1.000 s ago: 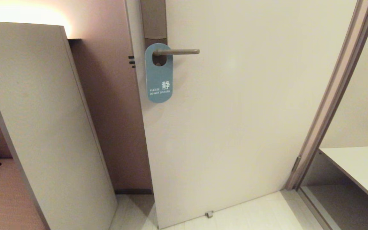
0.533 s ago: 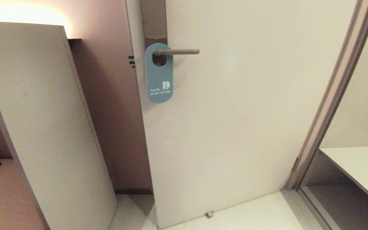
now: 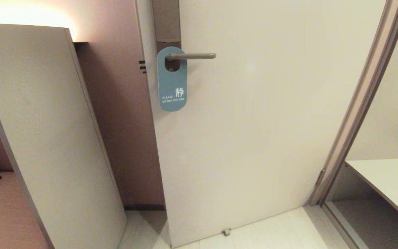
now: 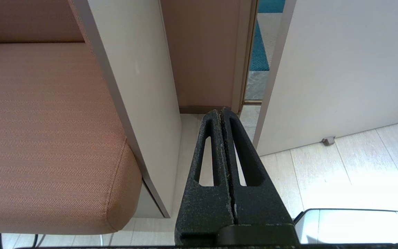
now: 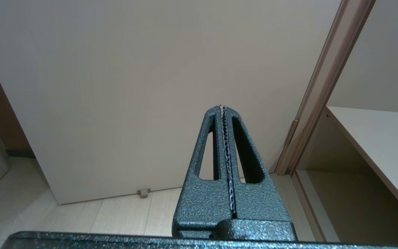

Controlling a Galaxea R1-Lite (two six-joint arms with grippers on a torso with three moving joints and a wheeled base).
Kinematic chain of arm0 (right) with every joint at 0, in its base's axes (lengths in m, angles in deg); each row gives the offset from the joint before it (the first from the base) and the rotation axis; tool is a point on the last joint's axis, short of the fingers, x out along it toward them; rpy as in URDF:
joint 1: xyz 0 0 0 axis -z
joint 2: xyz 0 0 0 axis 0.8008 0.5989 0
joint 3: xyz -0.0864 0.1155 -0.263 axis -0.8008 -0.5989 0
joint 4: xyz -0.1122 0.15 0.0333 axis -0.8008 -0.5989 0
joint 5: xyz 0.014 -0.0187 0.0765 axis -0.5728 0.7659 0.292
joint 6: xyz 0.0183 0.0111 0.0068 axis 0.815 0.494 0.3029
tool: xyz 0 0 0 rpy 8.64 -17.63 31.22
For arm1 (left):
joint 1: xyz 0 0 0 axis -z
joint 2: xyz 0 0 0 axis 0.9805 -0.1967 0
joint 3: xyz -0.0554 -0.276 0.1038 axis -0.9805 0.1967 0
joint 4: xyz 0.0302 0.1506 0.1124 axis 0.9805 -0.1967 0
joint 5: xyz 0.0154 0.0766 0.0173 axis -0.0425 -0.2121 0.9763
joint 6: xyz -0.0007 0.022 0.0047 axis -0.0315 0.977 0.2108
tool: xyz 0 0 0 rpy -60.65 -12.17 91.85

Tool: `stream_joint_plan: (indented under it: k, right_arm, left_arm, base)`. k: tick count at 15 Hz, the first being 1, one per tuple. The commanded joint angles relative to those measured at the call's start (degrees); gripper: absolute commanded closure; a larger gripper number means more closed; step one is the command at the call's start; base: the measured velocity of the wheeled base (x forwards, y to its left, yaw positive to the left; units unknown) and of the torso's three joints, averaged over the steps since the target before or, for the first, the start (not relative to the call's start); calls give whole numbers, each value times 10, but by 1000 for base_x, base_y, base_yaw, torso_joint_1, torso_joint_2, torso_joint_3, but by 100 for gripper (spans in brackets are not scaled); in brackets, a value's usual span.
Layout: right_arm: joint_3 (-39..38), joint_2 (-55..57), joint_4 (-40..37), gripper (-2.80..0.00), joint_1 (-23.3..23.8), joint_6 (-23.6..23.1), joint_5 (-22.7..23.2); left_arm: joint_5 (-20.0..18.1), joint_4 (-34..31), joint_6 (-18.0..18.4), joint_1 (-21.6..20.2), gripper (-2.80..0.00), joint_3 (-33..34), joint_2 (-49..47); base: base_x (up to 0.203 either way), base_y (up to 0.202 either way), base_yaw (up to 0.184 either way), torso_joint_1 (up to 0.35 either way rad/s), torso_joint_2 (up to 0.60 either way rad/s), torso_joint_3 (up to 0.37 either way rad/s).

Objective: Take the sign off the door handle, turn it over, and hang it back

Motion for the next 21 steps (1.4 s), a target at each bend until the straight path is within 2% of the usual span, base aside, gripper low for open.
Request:
stream_joint_plan:
  k: [1,21]
  right_arm:
    - [0,0,0,0,0,0,0]
    - [0,0,0,0,0,0,0]
  left_arm:
    - [0,0,0,0,0,0,-1]
    - [0,0,1,0,0,0,-1]
  base:
    - [0,0,0,0,0,0]
    - [0,0,0,0,0,0]
